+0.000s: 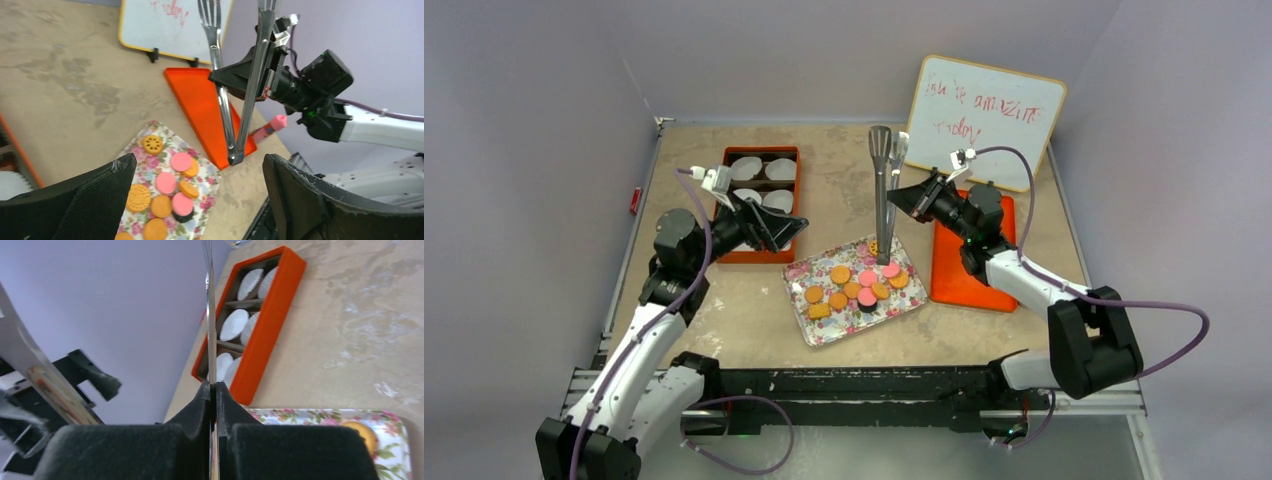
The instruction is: Pack the cookies
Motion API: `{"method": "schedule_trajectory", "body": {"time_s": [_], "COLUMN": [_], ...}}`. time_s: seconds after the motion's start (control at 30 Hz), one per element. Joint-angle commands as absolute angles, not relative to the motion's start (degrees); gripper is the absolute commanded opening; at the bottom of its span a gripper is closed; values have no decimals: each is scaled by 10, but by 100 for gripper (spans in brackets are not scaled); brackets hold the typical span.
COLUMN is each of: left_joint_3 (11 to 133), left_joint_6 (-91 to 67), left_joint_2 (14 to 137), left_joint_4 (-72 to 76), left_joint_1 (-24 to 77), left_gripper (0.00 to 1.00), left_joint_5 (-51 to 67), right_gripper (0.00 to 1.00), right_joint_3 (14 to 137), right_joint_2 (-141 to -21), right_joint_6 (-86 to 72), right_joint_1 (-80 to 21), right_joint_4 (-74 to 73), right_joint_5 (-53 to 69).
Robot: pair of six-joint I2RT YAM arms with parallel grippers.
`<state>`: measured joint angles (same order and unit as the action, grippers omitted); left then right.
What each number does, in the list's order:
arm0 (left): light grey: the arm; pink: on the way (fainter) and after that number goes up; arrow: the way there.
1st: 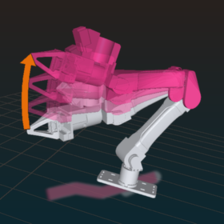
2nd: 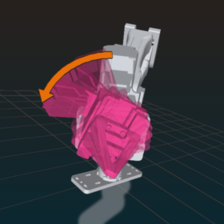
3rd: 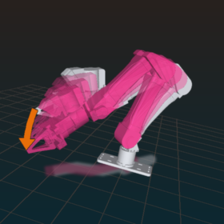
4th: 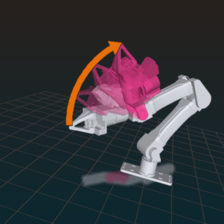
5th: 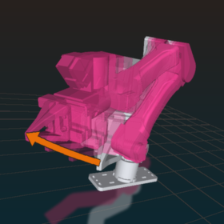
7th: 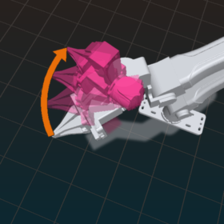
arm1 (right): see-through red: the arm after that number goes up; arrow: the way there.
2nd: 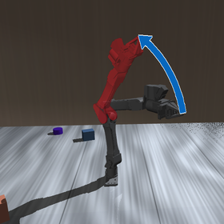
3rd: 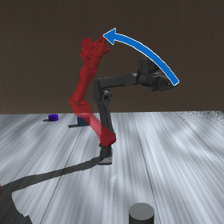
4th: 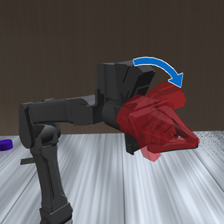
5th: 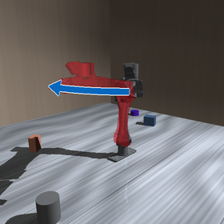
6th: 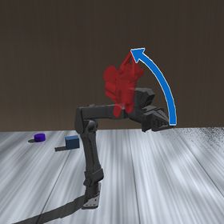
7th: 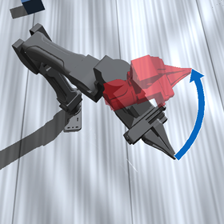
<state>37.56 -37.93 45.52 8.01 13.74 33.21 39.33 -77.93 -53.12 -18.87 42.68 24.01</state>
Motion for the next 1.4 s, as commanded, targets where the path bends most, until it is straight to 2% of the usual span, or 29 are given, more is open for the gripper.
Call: {"method": "schedule_trajectory", "body": {"time_s": [0.0, 0.8, 1.37], "left_joint_3": [371, 401, 419], "left_joint_6": [-478, -588, -651], "left_joint_2": [489, 693, 762], "left_joint_4": [221, 432, 498], "left_joint_1": [153, 285, 321], "left_gripper": [96, 94, 91], "left_joint_5": [386, 354, 338], "right_gripper": [0, 0, 0], "right_joint_3": [386, 412, 427], "right_joint_2": [-772, -803, -822], "right_joint_6": [-598, -674, -701], "right_joint_1": [-192, -227, -254], "right_joint_4": [537, 635, 667], "right_joint_5": [285, 311, 315]}}
